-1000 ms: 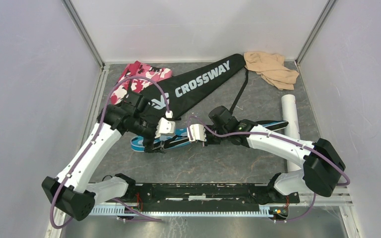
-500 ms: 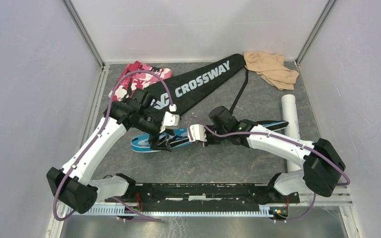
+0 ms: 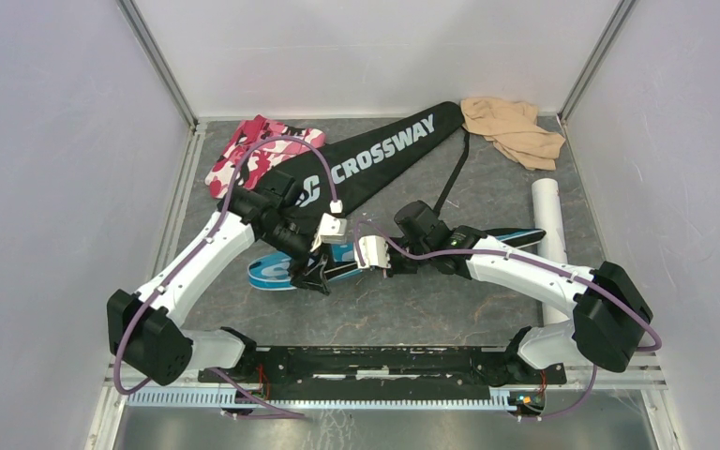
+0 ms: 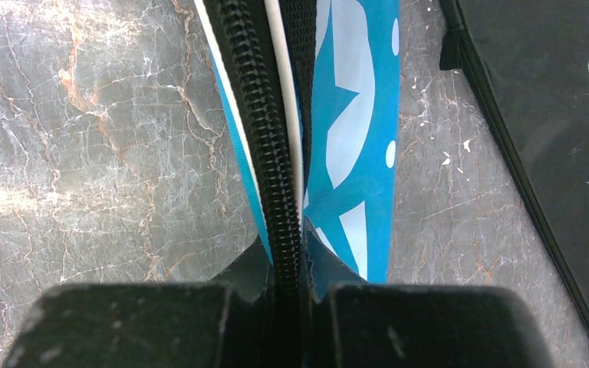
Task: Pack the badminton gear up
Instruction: Adjust the racket bag at the center of the board.
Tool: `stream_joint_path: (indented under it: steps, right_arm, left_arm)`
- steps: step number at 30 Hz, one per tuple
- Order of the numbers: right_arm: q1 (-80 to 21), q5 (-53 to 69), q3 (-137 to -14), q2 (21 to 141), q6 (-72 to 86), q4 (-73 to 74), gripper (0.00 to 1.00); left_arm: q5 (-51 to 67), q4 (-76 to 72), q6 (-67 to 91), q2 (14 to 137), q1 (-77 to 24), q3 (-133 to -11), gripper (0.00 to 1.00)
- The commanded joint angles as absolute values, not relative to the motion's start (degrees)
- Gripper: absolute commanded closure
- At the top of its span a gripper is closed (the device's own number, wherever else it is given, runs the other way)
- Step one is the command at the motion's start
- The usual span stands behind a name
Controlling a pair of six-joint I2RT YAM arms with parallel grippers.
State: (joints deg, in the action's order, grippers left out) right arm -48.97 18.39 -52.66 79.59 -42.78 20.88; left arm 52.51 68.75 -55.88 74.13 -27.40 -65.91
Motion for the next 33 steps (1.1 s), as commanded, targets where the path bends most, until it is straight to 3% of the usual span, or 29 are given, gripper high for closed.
stream_joint_path:
  steps: [1, 16, 33]
  right_arm:
    - [-48.62, 19.17, -54.53, 79.24, -42.63, 20.39, 1.00]
    - [-48.05, 18.02, -54.67, 78.77, -42.81, 20.91, 1.00]
    - [-47.47, 17.84, -55.09, 78.62, -42.71, 21.03, 1.00]
  left_arm:
    - [51.99, 73.10, -58.89, 74.30, -27.60, -66.43, 0.33]
    - [37.39, 83.71, -65.63, 72.57, -27.56, -69.24, 0.50]
    - [26.29, 84.02, -63.61, 67.32, -27.60, -67.98, 0.53]
